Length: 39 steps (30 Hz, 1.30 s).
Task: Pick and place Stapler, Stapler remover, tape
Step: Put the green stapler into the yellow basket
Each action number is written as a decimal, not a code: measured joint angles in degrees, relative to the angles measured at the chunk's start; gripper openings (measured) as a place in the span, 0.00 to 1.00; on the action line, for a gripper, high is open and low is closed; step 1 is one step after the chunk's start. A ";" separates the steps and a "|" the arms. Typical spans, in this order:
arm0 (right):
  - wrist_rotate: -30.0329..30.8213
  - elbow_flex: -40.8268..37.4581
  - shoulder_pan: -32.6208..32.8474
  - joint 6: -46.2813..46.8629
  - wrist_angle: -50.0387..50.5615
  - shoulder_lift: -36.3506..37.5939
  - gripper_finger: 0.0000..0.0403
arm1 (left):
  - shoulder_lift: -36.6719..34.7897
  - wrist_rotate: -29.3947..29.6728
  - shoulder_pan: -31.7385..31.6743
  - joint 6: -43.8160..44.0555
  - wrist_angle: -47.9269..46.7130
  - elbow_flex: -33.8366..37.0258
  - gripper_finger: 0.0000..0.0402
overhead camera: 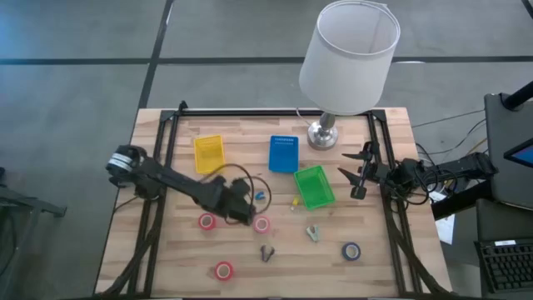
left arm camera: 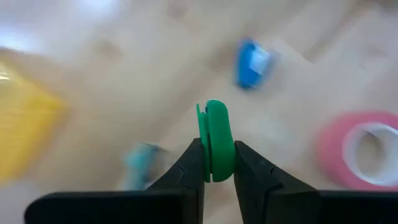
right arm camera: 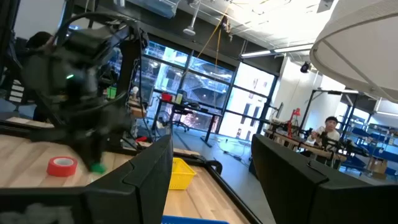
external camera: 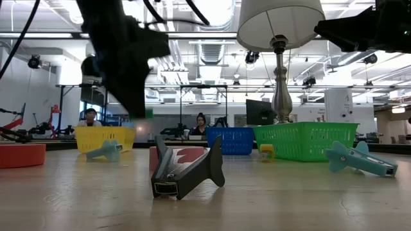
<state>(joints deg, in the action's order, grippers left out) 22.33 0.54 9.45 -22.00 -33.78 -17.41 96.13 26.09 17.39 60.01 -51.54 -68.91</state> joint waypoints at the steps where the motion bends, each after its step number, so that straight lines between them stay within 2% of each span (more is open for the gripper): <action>1: 0.00 0.00 0.00 0.18 -0.02 0.00 0.53 | -1.01 1.41 -0.79 -0.24 -3.24 -0.43 0.14; 5: 0.00 0.00 0.01 1.47 -0.04 0.00 0.53 | -4.95 6.08 -5.24 -0.72 -13.60 -0.40 0.16; 8: 0.00 0.00 0.00 3.97 -0.02 0.00 0.53 | -7.25 7.02 -10.39 -2.86 -17.99 0.53 0.16; 11: 0.02 0.00 0.00 6.60 0.04 -0.02 0.53 | -8.66 6.65 -16.43 -7.82 -17.71 2.48 0.17; 18: 0.05 0.00 0.00 12.07 0.51 -0.47 0.53 | -7.66 3.08 -31.90 -26.92 -16.70 7.73 0.17; 21: 0.05 0.00 0.01 14.50 0.52 -1.17 0.53 | -7.02 2.34 -36.45 -33.92 -13.16 10.62 0.18; 24: 0.07 0.00 0.00 16.71 0.52 -2.10 0.53 | -6.88 1.37 -38.64 -39.57 -8.51 12.68 0.20; 30: -0.16 0.00 0.02 20.49 0.51 -4.41 0.53 | -6.86 1.11 -38.92 -49.09 -1.31 14.86 0.27; 39: -0.32 0.00 0.02 22.08 -0.38 -6.06 0.53 | -6.16 2.33 -39.19 -49.43 -0.90 15.29 0.42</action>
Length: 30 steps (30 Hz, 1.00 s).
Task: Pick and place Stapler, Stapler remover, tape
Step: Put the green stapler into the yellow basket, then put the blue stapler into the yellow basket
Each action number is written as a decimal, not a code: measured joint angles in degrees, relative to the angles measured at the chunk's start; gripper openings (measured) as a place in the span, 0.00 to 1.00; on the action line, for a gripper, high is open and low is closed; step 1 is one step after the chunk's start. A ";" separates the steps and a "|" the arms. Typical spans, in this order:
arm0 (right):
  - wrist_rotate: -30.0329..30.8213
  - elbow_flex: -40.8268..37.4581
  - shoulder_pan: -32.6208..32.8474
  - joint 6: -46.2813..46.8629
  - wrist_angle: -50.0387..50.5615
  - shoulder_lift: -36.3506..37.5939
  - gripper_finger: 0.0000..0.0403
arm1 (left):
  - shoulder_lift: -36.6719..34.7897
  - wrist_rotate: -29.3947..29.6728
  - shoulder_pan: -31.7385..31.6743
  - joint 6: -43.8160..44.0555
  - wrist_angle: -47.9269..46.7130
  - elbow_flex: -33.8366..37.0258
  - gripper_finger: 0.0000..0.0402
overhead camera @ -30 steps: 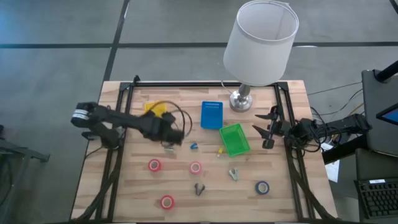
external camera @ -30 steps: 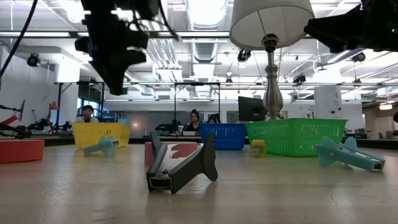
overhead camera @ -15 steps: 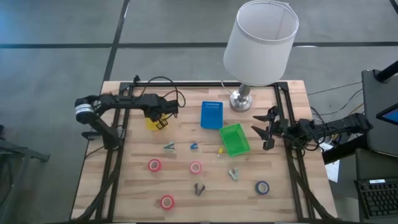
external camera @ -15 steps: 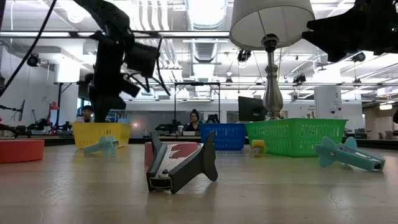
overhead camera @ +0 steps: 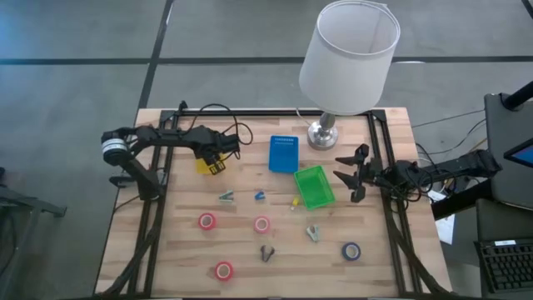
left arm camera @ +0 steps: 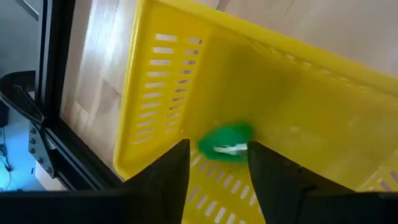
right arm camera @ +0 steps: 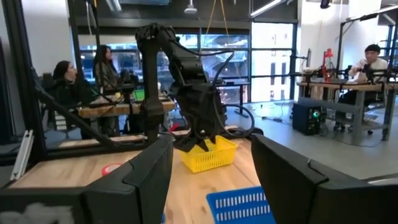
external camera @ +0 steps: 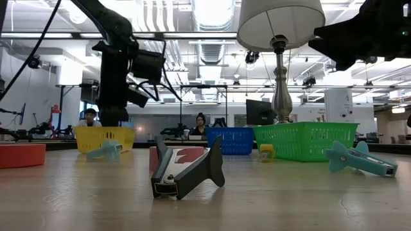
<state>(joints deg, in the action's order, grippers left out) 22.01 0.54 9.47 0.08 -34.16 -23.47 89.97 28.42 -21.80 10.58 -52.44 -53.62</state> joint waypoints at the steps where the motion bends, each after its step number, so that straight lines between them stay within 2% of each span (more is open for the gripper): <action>1: 0.02 0.00 0.00 0.41 -0.59 0.00 0.53 | 0.00 0.02 0.00 0.01 -0.09 -0.17 0.43; 7: -0.92 0.00 0.00 3.56 -2.05 0.01 0.53 | -0.04 0.79 0.31 1.41 -2.37 -4.07 0.46; 11: -5.12 0.00 0.00 4.48 -3.05 -0.95 0.53 | -0.23 0.89 0.84 5.19 -6.66 -8.76 0.42; 18: -5.32 1.30 0.00 7.73 -3.64 -6.25 0.53 | -3.04 0.96 6.59 6.16 -6.77 -15.26 0.34; 20: -5.36 2.52 0.00 8.85 -3.43 -9.07 0.53 | -4.02 -0.36 9.62 6.35 -3.99 -16.03 0.32; 24: -5.37 6.25 0.00 9.43 0.93 -16.34 0.53 | -4.85 -6.54 16.22 5.82 5.27 -15.07 0.30; 27: -5.43 9.48 0.00 9.15 5.34 -22.53 0.53 | -4.48 -10.63 20.97 2.87 12.10 -13.00 0.29; 30: -5.51 12.06 0.00 9.31 7.45 -28.99 0.53 | -3.66 -11.94 25.08 2.17 19.17 -9.87 0.29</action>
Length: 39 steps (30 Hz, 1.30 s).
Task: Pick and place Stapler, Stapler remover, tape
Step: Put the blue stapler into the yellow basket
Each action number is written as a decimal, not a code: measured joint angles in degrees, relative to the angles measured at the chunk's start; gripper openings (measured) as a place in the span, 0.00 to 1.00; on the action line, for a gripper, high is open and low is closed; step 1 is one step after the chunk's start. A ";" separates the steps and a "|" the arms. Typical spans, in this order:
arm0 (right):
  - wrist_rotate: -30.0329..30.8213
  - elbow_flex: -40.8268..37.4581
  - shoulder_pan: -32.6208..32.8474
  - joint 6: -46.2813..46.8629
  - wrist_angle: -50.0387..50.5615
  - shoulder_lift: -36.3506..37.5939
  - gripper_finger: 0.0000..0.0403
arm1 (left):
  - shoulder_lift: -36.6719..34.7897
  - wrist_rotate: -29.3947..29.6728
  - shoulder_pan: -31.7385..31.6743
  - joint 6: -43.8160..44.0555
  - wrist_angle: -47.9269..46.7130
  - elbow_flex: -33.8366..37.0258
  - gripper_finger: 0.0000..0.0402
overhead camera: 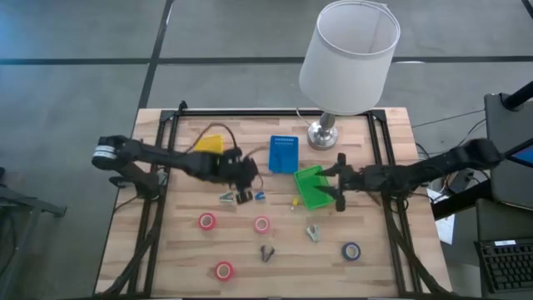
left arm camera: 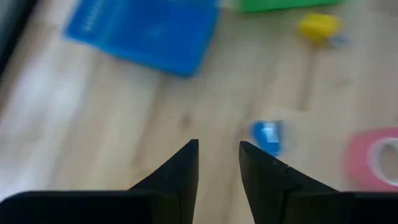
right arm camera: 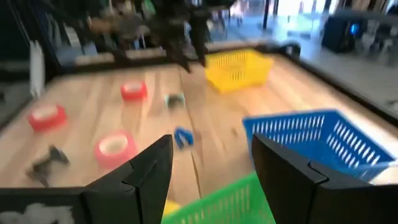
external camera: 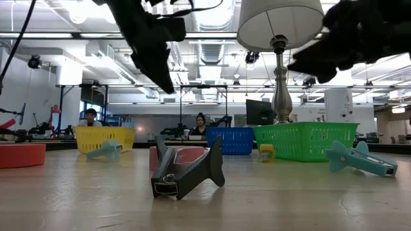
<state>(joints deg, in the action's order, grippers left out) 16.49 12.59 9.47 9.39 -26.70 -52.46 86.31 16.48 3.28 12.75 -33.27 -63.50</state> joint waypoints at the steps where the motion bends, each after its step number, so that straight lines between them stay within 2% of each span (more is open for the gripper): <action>1: -0.02 0.79 0.00 -0.06 0.03 -1.99 0.53 | 0.25 -0.09 1.17 0.15 2.46 1.19 0.29; 9: -0.02 8.26 0.00 -6.80 -0.01 -14.14 0.53 | 3.04 -1.19 5.12 3.71 24.95 12.22 0.29; 13: -0.02 12.02 0.00 -8.31 3.64 -17.68 0.53 | 3.80 -2.98 5.11 5.65 31.76 16.53 0.29; 18: 0.02 15.58 0.00 -10.44 9.42 -21.21 0.53 | 3.88 -2.48 5.08 7.32 35.26 20.30 0.32; 28: 0.02 19.89 0.00 -16.02 10.12 -25.91 0.53 | 8.30 -0.71 5.06 7.63 46.16 23.03 0.51; 39: -0.09 20.59 -0.04 -20.09 10.22 -26.63 0.53 | 15.06 1.98 5.11 7.89 48.84 22.85 0.52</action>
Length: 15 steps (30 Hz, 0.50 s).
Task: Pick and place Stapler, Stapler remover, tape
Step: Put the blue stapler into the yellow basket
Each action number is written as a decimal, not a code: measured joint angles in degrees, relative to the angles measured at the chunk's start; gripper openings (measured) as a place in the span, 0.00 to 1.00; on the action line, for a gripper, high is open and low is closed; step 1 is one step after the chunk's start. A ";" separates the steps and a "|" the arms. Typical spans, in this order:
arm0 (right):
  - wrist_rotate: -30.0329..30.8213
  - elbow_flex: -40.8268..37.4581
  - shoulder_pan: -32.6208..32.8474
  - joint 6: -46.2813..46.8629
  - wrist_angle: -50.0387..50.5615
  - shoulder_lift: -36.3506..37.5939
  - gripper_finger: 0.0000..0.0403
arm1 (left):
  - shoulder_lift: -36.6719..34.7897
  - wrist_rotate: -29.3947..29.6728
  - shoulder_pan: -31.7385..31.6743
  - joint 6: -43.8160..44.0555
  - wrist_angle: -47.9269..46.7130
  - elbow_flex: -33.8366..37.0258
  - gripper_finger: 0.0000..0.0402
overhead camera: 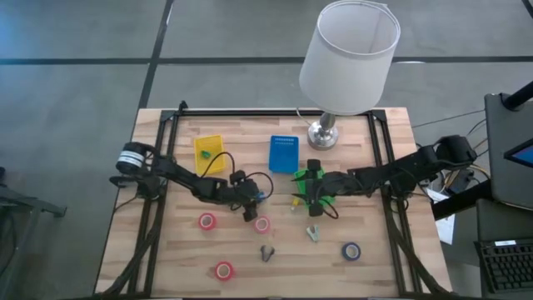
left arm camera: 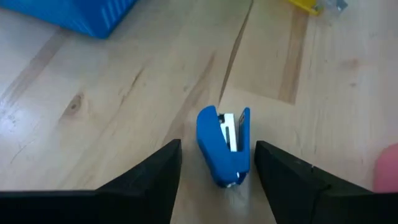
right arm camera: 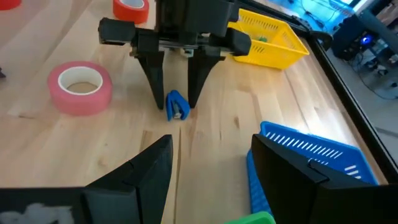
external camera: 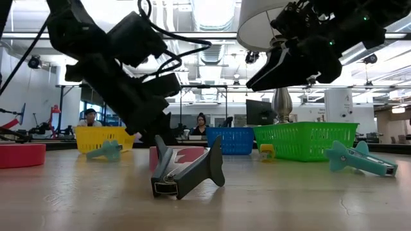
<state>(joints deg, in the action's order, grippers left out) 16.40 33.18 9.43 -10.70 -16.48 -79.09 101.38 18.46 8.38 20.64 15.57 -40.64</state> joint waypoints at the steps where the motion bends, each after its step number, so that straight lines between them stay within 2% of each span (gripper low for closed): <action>1: 0.00 -0.10 0.00 -0.04 0.19 0.27 0.53 | 0.39 0.12 0.00 0.00 0.77 0.00 0.52; 6: -0.01 -0.12 0.00 -0.73 0.03 0.51 0.53 | 1.09 0.19 -0.02 -0.63 2.83 0.00 0.44; 15: 0.00 -0.21 0.01 -0.89 0.01 0.51 0.53 | 0.46 0.05 -0.02 -0.31 3.04 -0.02 0.13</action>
<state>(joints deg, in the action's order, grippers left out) 16.40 32.97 9.44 -11.60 -16.47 -78.59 101.84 18.51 8.36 20.34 18.61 -40.66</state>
